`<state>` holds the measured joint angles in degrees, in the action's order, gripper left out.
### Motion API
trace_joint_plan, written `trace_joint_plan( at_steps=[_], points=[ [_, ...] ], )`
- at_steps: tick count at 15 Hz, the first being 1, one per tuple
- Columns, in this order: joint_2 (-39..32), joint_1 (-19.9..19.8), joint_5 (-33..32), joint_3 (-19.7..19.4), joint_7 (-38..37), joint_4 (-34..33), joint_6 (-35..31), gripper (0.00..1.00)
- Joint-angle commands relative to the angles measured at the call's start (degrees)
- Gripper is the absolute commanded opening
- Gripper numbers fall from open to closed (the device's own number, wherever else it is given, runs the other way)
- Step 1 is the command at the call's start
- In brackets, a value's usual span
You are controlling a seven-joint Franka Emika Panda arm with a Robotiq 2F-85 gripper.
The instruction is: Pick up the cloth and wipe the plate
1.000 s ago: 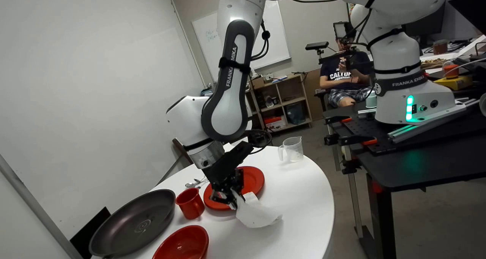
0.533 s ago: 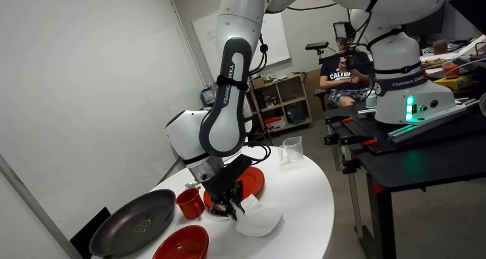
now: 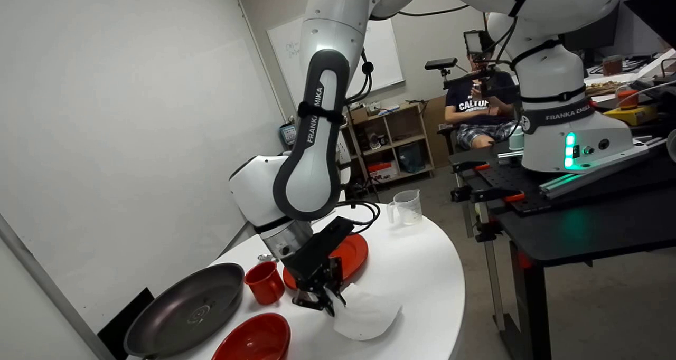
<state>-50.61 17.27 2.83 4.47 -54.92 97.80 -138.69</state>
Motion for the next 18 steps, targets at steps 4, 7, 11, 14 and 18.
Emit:
trace_joint_plan(
  at_steps=[4, 7, 11, 14, 18],
  points=[
    [1.4, 0.1, 2.0, -0.2, 3.0, 1.0, 1.3, 0.47],
    [1.6, 0.1, 2.0, -0.3, 3.0, 1.3, 1.0, 0.69],
    [2.6, 0.0, 1.8, -0.5, 3.2, 1.9, 1.2, 0.98],
    [4.4, 0.6, 1.0, -2.1, 1.7, 2.2, 2.9, 1.0],
    [8.4, -0.2, 0.5, -4.6, 0.4, 3.2, 5.5, 1.0]
  ],
)
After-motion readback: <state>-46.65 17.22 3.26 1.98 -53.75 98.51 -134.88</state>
